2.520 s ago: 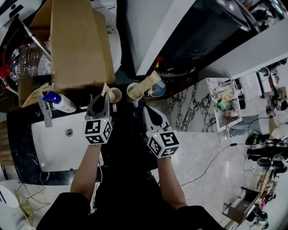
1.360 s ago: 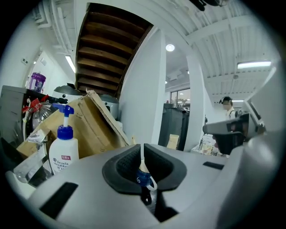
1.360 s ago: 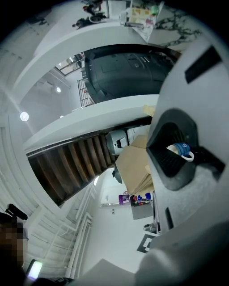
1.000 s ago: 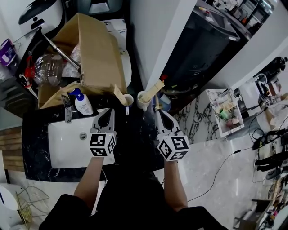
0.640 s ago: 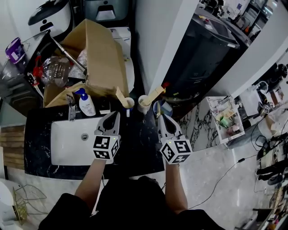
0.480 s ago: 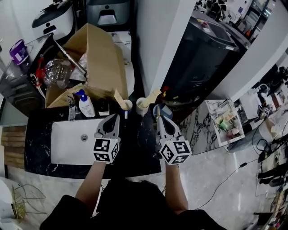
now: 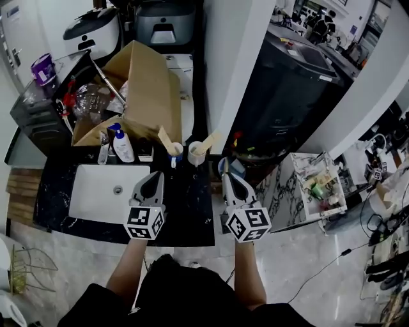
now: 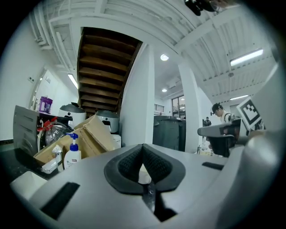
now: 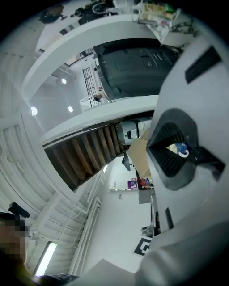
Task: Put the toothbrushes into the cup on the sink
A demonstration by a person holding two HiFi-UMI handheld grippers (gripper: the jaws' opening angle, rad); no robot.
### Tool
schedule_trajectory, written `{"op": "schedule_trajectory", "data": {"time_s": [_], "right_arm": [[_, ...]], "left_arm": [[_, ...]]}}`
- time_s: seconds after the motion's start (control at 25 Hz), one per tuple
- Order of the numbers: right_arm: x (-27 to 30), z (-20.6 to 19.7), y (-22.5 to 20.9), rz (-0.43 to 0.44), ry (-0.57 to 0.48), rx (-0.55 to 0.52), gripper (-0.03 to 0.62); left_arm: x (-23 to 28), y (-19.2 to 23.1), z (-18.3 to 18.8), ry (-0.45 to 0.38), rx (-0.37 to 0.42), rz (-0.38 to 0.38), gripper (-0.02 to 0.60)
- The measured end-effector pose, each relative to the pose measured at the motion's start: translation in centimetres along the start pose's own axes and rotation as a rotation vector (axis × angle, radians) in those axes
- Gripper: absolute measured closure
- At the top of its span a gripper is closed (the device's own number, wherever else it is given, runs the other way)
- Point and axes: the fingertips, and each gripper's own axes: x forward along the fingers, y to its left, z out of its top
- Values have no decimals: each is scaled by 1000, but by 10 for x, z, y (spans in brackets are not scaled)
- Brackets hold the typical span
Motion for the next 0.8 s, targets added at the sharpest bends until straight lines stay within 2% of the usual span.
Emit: {"op": "schedule_trajectory", "data": {"time_s": [0.24, 0.52, 0.8], "right_arm": [[-32, 14, -2, 39, -37, -9, 592], [-70, 21, -8, 65, -70, 7, 592], [-96, 17, -10, 50, -79, 28, 592]], "left_arm": [[-30, -17, 11, -30, 39, 71, 578], [-61, -43, 15, -25, 85, 116, 578], [-73, -66, 22, -59, 101, 84, 578]]}}
